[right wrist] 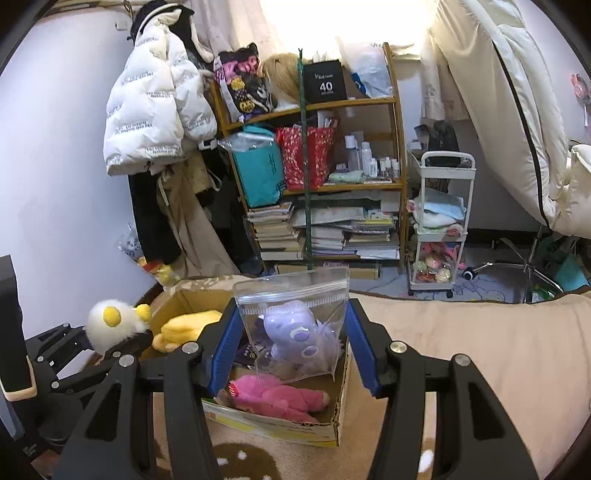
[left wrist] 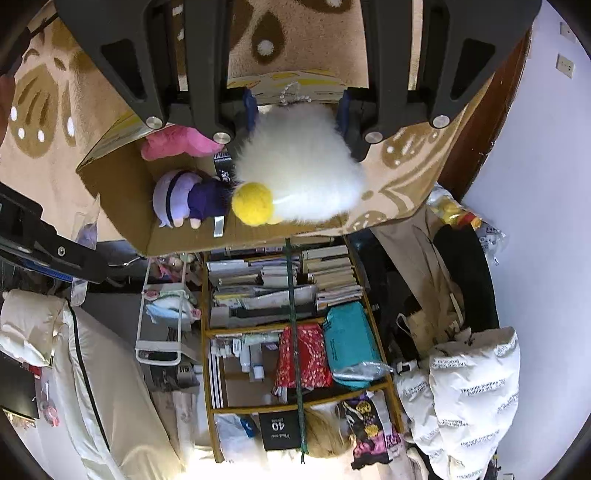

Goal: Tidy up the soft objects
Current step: 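Carry the pom-pom with the left gripper while the right gripper carries the bagged toy over the box, then open the left gripper over the box while the right gripper releases the bagged toy inside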

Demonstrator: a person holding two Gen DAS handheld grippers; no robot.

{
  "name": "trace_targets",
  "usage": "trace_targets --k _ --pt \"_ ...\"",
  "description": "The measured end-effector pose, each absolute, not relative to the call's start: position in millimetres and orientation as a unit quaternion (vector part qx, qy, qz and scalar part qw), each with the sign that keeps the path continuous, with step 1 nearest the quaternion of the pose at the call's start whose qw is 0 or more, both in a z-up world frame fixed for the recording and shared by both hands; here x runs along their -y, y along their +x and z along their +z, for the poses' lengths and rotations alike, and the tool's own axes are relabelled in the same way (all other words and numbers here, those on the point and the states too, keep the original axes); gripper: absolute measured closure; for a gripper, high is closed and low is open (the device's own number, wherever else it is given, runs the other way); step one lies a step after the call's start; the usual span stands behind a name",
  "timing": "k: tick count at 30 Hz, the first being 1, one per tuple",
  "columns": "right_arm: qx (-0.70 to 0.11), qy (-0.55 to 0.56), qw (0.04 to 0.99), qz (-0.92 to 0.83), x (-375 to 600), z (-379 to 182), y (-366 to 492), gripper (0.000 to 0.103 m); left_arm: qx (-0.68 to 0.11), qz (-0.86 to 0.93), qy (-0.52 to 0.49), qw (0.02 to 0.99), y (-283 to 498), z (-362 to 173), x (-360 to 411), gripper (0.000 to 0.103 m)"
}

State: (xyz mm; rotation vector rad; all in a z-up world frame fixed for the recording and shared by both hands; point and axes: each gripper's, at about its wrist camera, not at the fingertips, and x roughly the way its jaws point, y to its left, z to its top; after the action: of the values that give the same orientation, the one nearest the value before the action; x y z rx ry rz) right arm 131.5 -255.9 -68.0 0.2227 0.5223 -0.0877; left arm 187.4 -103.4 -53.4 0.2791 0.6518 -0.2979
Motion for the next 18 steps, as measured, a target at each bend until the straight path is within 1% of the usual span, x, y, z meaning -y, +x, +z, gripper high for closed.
trace_targets --k 6,18 --pt "-0.263 0.122 0.956 -0.036 260 -77 137 0.044 -0.335 -0.148 0.139 0.920 193 -65 106 0.070" --pt "-0.281 0.119 0.952 -0.023 256 -89 146 0.044 -0.354 -0.152 0.115 0.916 202 -68 98 0.068"
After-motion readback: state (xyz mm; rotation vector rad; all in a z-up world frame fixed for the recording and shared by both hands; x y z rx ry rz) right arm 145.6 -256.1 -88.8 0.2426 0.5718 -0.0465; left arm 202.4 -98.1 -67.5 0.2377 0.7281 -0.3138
